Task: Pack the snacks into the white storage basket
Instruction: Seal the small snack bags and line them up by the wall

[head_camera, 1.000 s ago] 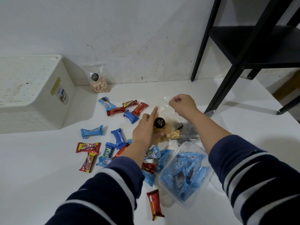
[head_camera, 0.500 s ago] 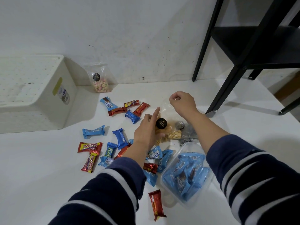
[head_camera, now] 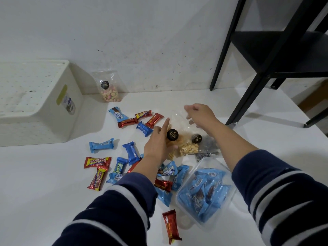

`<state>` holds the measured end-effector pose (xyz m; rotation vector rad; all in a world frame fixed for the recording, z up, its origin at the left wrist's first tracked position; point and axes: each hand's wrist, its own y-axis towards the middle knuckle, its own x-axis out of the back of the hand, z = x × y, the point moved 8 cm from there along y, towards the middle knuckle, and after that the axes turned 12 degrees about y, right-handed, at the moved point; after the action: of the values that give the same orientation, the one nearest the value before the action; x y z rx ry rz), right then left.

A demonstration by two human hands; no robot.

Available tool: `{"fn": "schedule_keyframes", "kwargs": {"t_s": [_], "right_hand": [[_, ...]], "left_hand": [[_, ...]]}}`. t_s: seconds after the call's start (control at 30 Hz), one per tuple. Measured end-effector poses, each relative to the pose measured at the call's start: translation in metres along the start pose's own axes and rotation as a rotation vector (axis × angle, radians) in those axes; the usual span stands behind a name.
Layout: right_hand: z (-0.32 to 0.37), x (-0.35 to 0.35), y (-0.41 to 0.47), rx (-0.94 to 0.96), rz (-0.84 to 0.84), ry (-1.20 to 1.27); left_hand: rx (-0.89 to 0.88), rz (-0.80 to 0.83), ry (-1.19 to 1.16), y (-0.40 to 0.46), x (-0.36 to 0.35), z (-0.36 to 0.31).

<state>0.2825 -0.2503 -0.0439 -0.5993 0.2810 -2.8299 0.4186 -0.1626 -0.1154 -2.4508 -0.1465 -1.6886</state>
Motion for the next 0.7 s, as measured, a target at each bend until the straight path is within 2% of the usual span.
{"fn": "schedule_keyframes", "kwargs": {"t_s": [0.1, 0.2, 0.33, 0.47, 0.6, 0.7], "right_hand": [[-0.016, 0.012, -0.005, -0.099, 0.034, 0.013], [-0.026, 0.013, -0.008, -0.119, 0.053, 0.046], [-0.018, 0.009, -0.01, -0.019, -0.02, 0.051], [-0.005, 0.003, -0.014, 0.076, -0.035, -0.014], [0.007, -0.006, -0.019, 0.155, -0.002, -0.084], [0.008, -0.006, -0.018, 0.155, -0.027, -0.114]], "left_hand": [[0.049, 0.012, -0.038, 0.003, -0.003, 0.008], [0.066, 0.027, -0.05, 0.004, -0.007, 0.012], [0.053, 0.002, -0.145, 0.004, 0.001, 0.007], [0.116, -0.251, -0.308, 0.009, 0.038, -0.002], [0.15, -0.224, -0.572, 0.019, 0.054, -0.016], [0.152, -0.227, -0.651, 0.021, 0.055, -0.014]]}}
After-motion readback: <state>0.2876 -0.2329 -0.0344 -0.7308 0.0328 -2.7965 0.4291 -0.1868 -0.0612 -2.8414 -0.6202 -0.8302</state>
